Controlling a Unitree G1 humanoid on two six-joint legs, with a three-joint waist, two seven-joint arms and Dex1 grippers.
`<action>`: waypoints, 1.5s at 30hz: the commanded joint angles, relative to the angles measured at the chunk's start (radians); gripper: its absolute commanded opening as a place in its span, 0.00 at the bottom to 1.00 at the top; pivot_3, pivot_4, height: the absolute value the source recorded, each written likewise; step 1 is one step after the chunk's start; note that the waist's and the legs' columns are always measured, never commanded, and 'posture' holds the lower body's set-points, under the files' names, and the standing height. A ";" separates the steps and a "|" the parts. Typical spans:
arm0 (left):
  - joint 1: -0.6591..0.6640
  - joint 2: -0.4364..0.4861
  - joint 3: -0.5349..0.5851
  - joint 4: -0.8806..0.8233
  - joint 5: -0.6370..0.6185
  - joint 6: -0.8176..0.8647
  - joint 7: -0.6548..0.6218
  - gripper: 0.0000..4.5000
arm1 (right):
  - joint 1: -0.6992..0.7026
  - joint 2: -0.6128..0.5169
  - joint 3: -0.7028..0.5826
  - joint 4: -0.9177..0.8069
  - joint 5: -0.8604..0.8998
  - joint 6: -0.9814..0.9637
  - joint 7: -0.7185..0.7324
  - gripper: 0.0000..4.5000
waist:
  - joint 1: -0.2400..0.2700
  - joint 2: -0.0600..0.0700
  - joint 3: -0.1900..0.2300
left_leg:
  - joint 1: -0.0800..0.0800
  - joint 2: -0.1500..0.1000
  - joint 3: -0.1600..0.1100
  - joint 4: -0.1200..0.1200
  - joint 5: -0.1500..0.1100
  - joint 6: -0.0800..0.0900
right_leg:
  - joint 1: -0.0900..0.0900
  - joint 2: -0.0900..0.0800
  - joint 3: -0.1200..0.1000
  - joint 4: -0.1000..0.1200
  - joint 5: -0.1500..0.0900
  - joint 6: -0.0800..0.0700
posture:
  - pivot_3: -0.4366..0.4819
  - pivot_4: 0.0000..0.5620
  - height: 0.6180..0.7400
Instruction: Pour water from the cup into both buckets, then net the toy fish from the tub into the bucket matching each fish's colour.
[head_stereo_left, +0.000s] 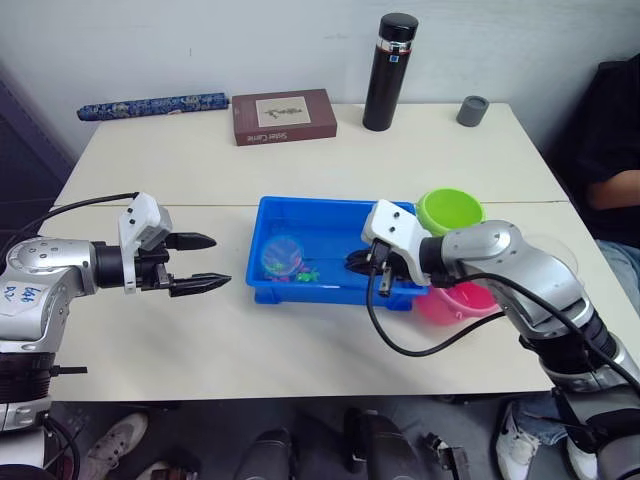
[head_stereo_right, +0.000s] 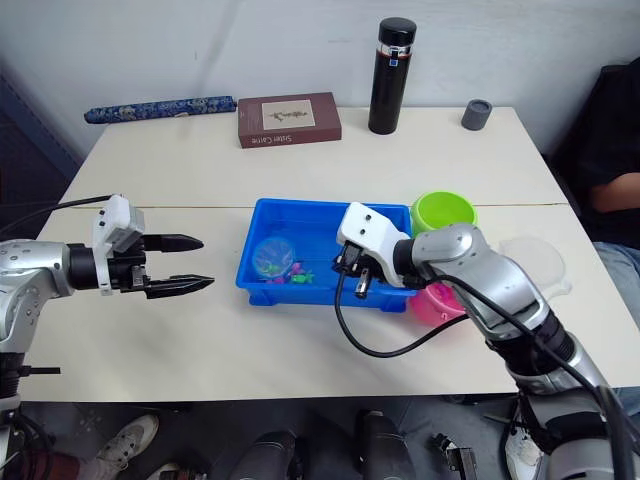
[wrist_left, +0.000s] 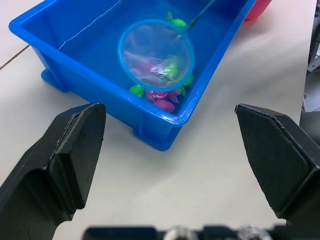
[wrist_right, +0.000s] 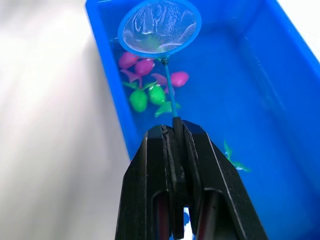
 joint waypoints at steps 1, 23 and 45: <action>0.004 0.019 0.037 -0.031 -0.022 0.000 0.005 0.99 | -0.012 0.004 0.004 -0.013 -0.027 -0.019 -0.007 0.00 | 0.000 0.000 0.000 | 0.000 0.000 0.000 0.000 0.000 0.000 | 0.000 0.000 0.000 0.000 0.000 0.000 | 0.48 0.27 0.99; 0.019 0.024 0.048 -0.044 -0.033 0.000 0.021 0.99 | 0.050 0.029 0.084 0.039 -0.186 -0.109 -0.059 0.00 | -0.001 0.000 0.000 | 0.000 0.000 0.000 0.000 0.000 0.000 | 0.000 0.000 0.000 0.000 0.000 0.000 | 0.48 0.27 0.99; -0.015 0.016 0.028 -0.020 -0.024 -0.016 0.014 0.99 | -0.030 -0.051 -0.083 0.116 -0.203 -0.169 0.010 0.00 | 0.000 0.000 0.000 | 0.000 0.000 -0.001 0.000 0.000 0.000 | 0.000 0.000 -0.001 0.000 0.000 0.000 | 0.48 0.27 0.99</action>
